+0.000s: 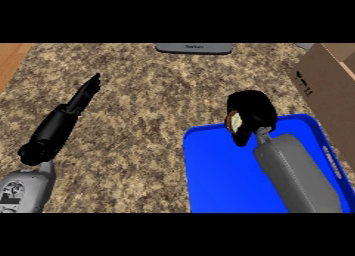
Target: Pick the cupcake from the tray and place it in the cardboard box
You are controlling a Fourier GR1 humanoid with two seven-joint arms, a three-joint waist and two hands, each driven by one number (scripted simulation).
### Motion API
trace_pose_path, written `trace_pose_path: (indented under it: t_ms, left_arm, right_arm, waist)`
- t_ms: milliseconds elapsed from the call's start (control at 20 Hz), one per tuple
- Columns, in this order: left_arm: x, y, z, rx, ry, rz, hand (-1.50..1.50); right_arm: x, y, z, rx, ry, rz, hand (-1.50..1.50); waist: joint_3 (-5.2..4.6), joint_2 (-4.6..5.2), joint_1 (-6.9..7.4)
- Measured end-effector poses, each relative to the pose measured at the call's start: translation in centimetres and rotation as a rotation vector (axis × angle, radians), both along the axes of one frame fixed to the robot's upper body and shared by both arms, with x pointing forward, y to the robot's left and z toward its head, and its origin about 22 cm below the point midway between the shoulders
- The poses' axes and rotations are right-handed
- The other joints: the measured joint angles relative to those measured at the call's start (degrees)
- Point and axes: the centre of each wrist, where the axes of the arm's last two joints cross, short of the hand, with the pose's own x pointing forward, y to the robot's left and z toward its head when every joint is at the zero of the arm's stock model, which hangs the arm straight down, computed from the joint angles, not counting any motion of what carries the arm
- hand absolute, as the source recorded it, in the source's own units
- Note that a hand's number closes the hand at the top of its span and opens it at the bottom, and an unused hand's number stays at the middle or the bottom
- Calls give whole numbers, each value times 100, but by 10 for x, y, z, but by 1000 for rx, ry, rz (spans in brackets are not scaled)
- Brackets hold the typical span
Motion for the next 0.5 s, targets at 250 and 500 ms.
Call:
trace_pose_path:
  t_ms: [250, 500]
  left_arm:
    - [4, -3, 3, -3, -3, -4, 0]
    - [1, 1, -2, -4, 9, 15, 0]
  right_arm:
    - [50, -16, 33, 43, -139, -37, 150]
    - [73, -15, 63, 3, -281, -23, 150]
  waist:
    - [1, 8, 36]
    - [-4, -40, -72]
